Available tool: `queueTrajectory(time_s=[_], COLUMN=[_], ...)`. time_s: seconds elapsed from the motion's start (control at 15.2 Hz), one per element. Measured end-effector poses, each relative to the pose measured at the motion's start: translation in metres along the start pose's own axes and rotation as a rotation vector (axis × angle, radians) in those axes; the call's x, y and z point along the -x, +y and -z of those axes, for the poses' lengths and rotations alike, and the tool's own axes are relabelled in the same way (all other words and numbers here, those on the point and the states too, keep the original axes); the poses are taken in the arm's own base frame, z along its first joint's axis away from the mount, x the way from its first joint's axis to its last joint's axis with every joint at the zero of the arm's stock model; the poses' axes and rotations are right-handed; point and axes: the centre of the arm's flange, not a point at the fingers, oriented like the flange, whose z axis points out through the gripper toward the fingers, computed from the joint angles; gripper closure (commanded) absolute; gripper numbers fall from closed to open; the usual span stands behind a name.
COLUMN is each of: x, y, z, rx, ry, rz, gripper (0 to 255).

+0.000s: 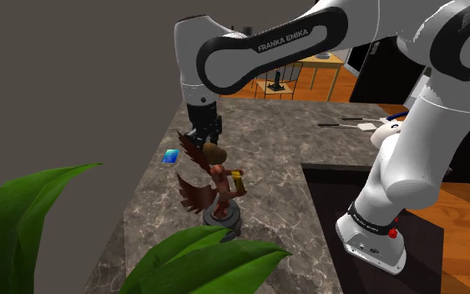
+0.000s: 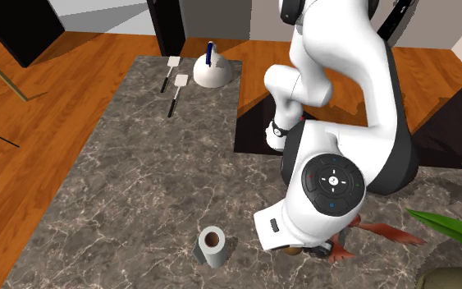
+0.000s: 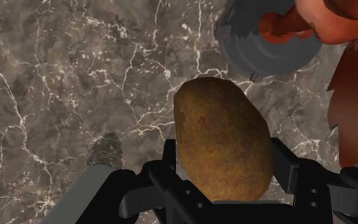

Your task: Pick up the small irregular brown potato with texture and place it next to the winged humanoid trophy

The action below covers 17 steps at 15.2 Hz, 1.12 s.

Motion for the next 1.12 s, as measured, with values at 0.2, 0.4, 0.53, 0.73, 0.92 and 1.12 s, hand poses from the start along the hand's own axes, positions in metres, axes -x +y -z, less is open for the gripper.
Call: queueTrajectory(time_s=[0.2,0.4,0.53,0.73,0.92,1.12], x=[-0.002,-0.003,-0.003,-0.005,-0.007,-0.009], y=[0.001,0.0,0.002,0.002,0.003,0.004], z=[-0.017,-0.032,-0.043,-0.058,-0.075,-0.09], rx=[0.0,0.0,0.0,0.0,0.0,0.0], ry=[0.0,0.0,-0.001,-0.001,-0.001,-0.001], rz=[0.0,0.0,0.0,0.0,0.0,0.0], gripper=[255,255,255,255,255,255])
